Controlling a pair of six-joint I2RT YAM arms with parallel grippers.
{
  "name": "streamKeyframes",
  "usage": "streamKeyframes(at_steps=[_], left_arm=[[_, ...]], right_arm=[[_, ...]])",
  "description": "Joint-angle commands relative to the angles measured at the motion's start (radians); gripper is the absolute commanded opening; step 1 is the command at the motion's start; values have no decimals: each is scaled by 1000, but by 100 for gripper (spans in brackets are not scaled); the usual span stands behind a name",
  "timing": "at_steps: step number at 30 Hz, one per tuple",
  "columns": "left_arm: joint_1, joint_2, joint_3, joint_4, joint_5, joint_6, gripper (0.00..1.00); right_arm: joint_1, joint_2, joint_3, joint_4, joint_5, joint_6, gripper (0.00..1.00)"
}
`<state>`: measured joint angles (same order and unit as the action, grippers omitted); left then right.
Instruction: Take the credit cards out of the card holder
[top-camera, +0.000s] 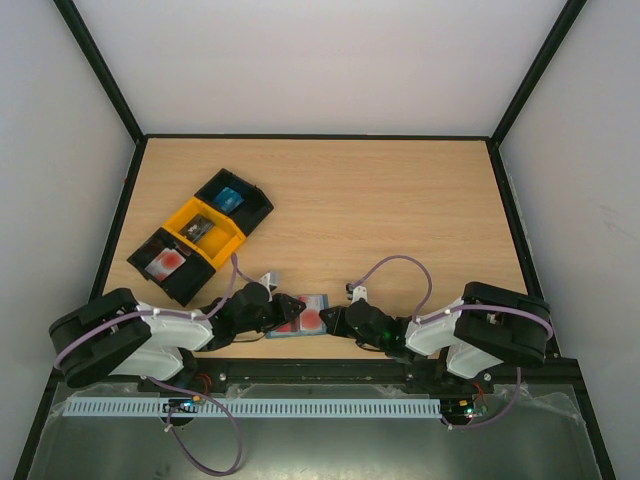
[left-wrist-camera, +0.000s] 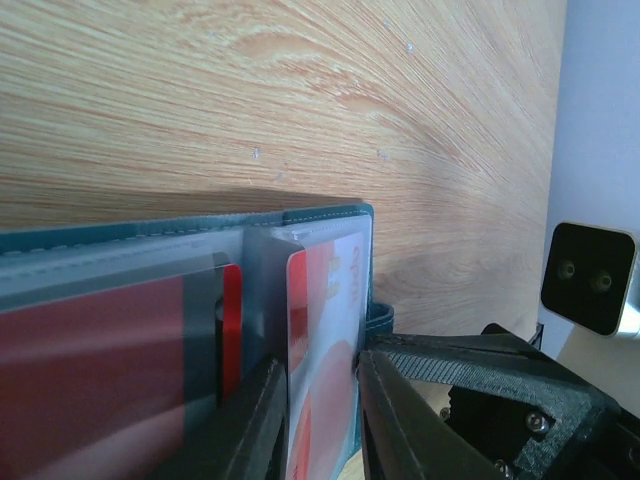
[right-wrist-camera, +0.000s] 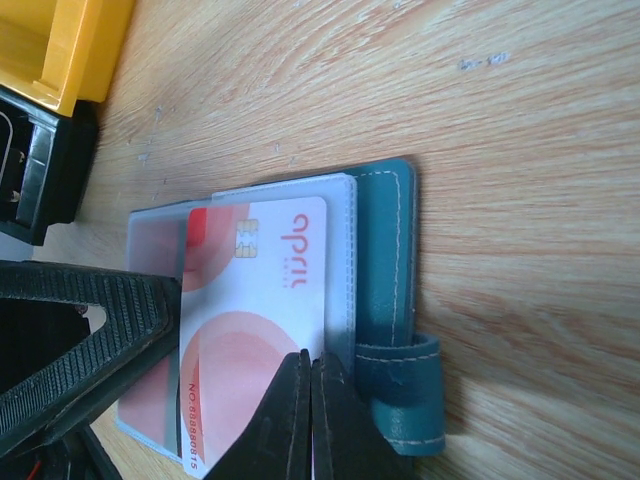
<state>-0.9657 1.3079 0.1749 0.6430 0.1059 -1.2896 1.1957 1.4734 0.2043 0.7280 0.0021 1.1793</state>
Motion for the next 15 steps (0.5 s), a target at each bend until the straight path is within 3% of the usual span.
streamKeyframes(at_steps=[1,15], left_arm=[[-11,-28,-15,63,3,-12,19],[-12,-3,-49,201,40,-25,16]], right_arm=[[7,47,-25,-142,-34,7,2],[7,48,-32,-129,-42,16,2]])
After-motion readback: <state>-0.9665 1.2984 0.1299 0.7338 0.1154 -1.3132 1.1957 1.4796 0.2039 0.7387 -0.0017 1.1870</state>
